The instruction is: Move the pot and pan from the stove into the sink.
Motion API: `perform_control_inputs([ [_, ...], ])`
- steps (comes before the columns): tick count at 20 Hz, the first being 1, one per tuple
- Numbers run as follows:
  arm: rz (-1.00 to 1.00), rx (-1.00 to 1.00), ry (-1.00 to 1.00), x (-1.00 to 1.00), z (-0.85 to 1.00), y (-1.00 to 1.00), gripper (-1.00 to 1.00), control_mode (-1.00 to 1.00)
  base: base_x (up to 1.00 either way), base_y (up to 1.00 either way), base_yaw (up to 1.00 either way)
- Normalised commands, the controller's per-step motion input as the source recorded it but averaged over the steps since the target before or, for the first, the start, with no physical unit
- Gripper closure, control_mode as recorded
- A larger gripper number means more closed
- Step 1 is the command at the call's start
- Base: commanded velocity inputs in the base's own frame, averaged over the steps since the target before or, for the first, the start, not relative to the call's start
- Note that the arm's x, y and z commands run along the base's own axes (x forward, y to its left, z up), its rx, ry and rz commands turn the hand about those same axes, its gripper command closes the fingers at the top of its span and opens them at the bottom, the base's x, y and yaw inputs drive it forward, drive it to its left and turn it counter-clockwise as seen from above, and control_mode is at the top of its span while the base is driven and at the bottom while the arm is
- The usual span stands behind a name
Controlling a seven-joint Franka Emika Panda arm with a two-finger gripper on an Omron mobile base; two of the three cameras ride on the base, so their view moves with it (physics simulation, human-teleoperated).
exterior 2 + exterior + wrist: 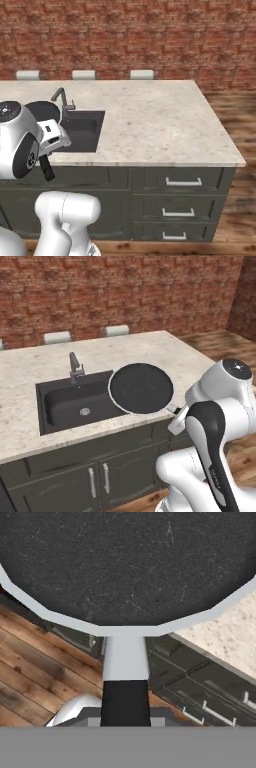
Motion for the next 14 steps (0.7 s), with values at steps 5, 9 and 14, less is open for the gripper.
perform_control_inputs([
  [5, 0.00, 0.00, 0.00, 0.00, 0.00, 0.00, 1.00, 1.00, 0.78, 0.10, 0.00],
  [9, 0.00, 0.00, 0.00, 0.00, 0.00, 0.00, 1.00, 1.00, 0.34, 0.09, -0.02],
  [14, 0.01, 0.00, 0.02, 0.08, -0.03, 0.07, 1.00, -1.00, 0.00, 0.00, 0.00],
])
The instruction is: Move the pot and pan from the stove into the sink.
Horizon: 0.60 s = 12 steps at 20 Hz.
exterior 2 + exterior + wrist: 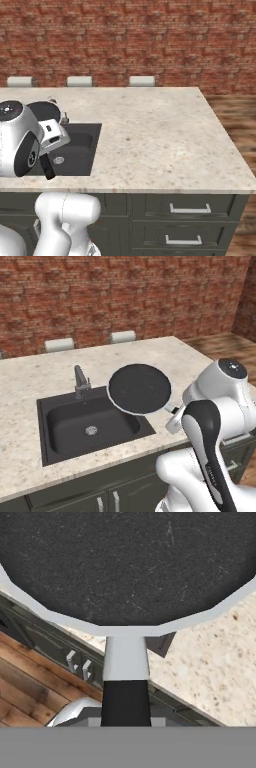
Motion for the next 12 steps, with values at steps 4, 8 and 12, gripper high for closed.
perform_control_inputs([
  [4, 0.11, 0.00, 0.18, 0.18, -0.18, 0.26, 1.00, -1.00, 0.00, 0.00, 0.00],
  [8, 0.15, -0.01, 0.21, 0.10, -0.21, 0.12, 1.00, -1.00, 0.00, 0.00, 0.00],
  [12, 0.12, 0.00, 0.19, 0.12, -0.20, 0.10, 1.00, -1.00, 0.00, 0.00, 0.00],
])
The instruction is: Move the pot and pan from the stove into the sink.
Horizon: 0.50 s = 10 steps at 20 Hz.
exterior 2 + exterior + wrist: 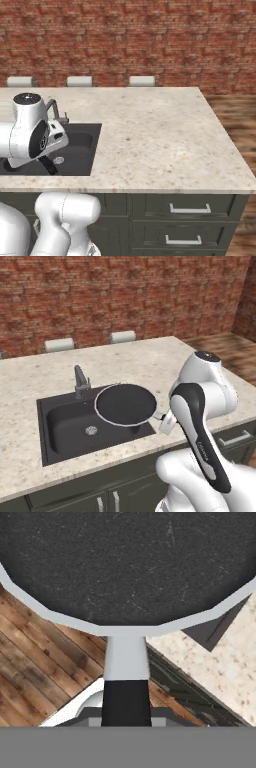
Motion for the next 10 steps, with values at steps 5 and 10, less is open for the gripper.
perform_control_inputs([
  [5, 0.13, 0.00, 0.21, 0.21, -0.21, 0.07, 1.00, -1.00, 0.00, 0.00, 0.00],
  [10, 0.08, -0.05, 0.29, 0.44, -0.22, 0.15, 1.00, -1.00, 0.00, 0.00, 0.00],
])
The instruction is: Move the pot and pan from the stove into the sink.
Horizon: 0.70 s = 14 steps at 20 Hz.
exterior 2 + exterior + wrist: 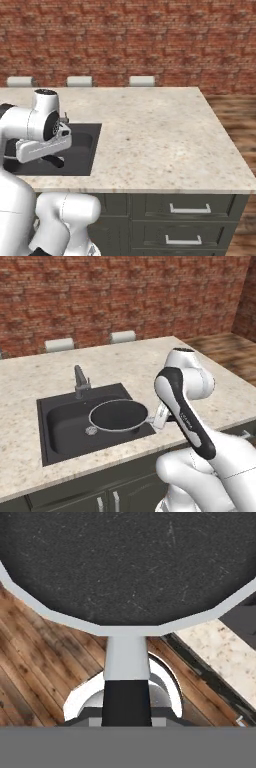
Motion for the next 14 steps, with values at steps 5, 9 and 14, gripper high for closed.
perform_control_inputs([
  [5, 0.06, -0.05, 0.24, 0.58, -0.33, 0.09, 1.00, -1.00, 0.00, 0.00, 0.00],
  [9, 0.05, -0.02, 0.17, 0.65, -0.38, 0.09, 1.00, -1.00, 0.00, 0.00, 0.00],
  [14, 0.03, 0.00, 0.02, 0.62, -0.39, 0.15, 1.00, -1.00, 0.00, 0.00, 0.00],
])
